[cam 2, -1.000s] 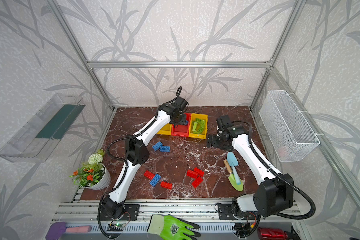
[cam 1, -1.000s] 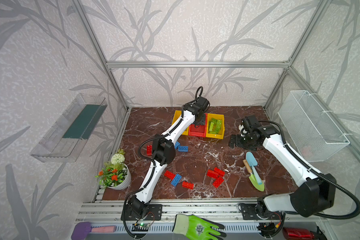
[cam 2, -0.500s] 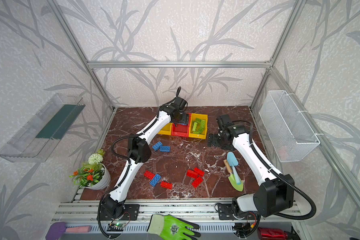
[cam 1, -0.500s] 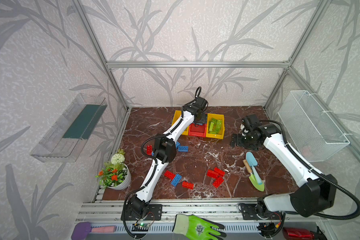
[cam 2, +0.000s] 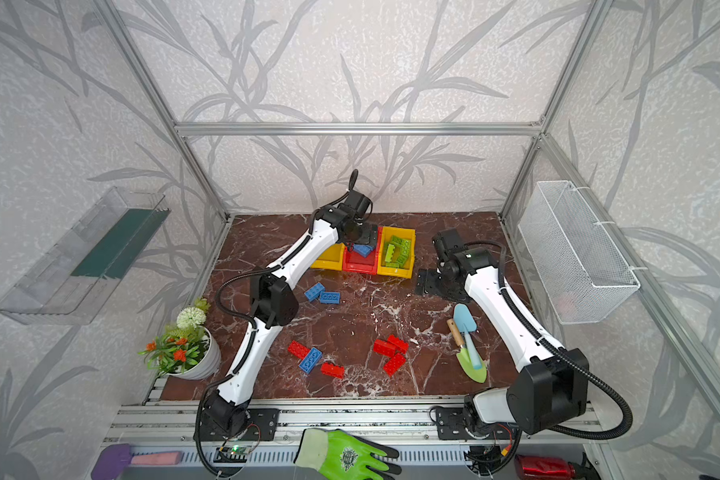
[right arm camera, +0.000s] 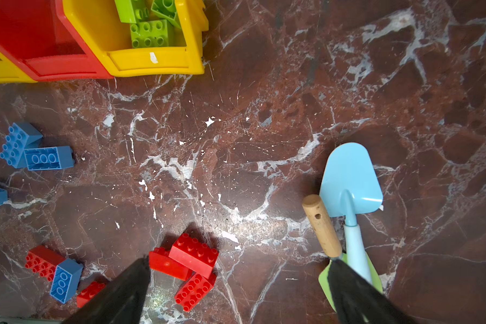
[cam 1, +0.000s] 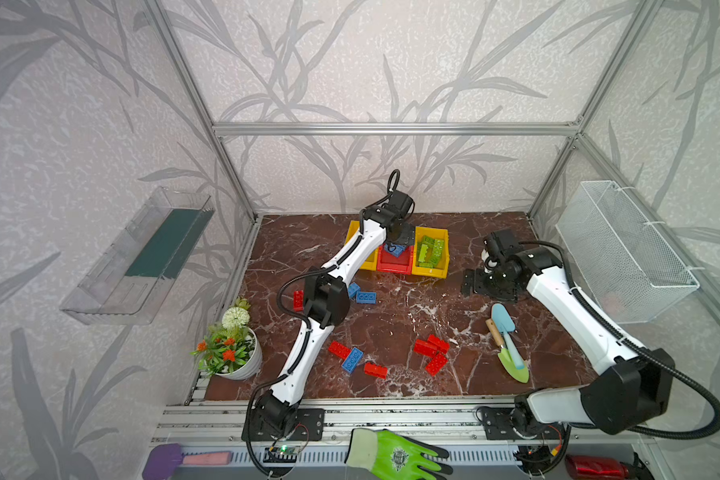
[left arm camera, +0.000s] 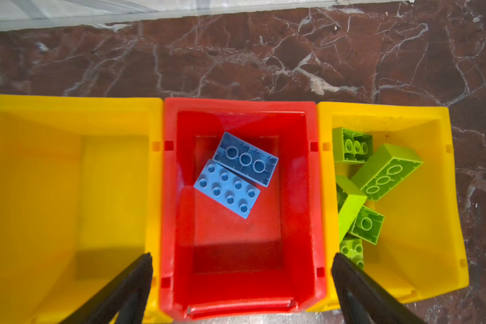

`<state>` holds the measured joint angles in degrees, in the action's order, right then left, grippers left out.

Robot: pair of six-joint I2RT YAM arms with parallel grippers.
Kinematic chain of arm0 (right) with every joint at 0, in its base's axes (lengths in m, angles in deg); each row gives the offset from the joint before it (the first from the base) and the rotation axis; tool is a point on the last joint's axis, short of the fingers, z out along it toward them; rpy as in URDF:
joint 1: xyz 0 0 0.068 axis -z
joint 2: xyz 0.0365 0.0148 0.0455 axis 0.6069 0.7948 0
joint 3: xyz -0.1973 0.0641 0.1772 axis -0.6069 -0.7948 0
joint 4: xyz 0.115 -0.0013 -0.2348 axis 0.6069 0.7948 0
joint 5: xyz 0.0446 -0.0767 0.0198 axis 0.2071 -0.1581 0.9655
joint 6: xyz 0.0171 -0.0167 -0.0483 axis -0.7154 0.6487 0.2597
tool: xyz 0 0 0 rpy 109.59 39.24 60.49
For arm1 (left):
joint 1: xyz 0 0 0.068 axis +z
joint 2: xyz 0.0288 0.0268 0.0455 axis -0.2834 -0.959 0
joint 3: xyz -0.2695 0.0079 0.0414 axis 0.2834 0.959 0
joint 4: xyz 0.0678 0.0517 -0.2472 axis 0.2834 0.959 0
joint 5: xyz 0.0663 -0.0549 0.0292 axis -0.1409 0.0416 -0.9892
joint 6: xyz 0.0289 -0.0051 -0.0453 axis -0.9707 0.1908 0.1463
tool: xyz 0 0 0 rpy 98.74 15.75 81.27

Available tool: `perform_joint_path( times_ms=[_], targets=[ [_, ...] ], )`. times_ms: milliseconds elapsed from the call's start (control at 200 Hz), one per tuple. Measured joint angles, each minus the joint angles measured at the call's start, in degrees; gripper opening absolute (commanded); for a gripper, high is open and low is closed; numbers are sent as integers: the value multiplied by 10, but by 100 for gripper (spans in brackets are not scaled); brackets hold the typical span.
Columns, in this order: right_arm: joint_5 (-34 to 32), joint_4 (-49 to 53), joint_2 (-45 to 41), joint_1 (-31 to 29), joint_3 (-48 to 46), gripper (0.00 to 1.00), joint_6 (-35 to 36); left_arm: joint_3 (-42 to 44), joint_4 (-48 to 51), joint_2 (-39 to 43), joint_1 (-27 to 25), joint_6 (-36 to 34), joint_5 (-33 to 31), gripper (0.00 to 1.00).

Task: Sort the legos into containers by color
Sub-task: 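Move the left gripper back down to the blue bricks beside the bins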

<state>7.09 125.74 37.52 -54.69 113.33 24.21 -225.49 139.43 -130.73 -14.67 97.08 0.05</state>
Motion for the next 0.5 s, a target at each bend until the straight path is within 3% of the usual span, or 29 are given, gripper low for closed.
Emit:
perform_joint_path(
  times_ms=[300, 500],
  targets=[
    [13, -17, 0, -62, -4, 99, 0, 389, -47, 273, 40, 111, -19, 99],
    [25, -27, 23, -110, 0, 99, 2, 574, -64, 389, 70, 172, -34, 99]
  ],
)
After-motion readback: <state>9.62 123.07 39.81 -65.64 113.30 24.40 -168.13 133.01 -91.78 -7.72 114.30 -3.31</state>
